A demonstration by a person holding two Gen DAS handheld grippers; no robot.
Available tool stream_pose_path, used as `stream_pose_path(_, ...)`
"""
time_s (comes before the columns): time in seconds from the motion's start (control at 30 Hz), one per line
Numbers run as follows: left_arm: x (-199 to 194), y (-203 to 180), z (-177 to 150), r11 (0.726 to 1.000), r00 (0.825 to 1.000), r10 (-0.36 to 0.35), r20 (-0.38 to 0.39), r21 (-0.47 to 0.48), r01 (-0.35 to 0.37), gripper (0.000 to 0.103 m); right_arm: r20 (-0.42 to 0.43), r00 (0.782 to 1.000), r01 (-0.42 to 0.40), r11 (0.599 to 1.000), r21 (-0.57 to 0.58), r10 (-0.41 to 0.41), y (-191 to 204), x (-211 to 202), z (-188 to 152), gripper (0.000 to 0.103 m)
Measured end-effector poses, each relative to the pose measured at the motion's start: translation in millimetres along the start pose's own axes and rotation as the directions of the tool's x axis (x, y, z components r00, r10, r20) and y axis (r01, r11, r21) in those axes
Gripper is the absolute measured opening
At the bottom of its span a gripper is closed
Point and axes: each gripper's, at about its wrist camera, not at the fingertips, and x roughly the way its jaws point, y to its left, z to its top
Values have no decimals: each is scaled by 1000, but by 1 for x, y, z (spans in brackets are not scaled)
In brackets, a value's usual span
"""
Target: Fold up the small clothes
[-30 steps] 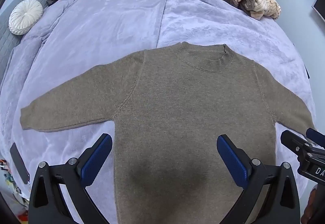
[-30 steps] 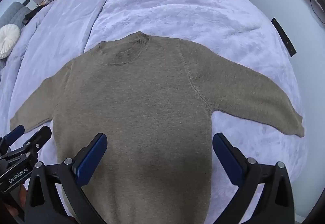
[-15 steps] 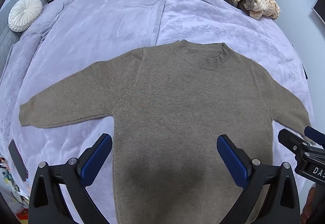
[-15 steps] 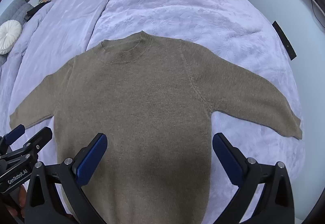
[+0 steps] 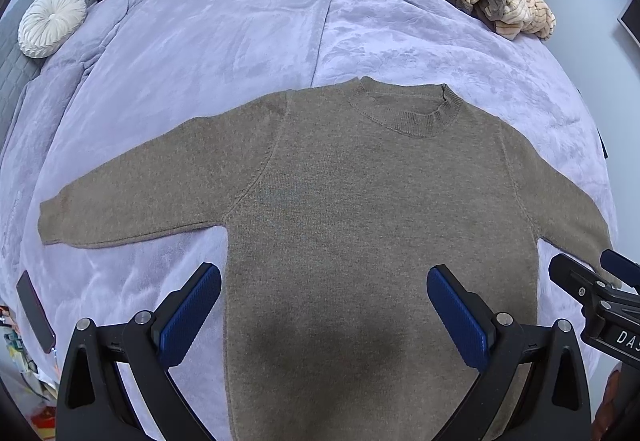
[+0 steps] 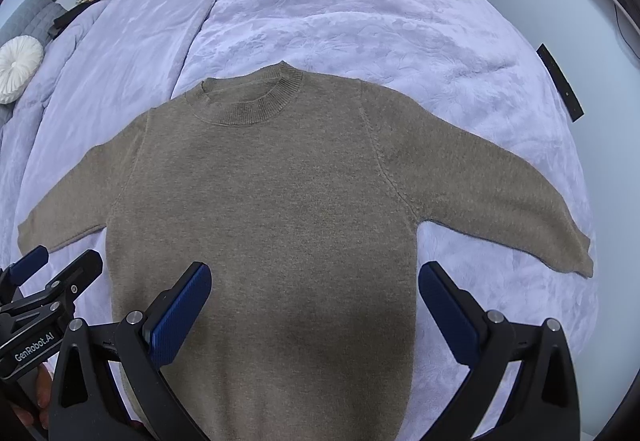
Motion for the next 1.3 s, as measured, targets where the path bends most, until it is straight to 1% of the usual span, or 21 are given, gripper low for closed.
stream_pose_path(1.3, 3, 1, -3, 1000, 1000, 1, -10, -17, -2, 103, -10, 1000, 1, 1000, 0, -1, 1, 1, -1, 103)
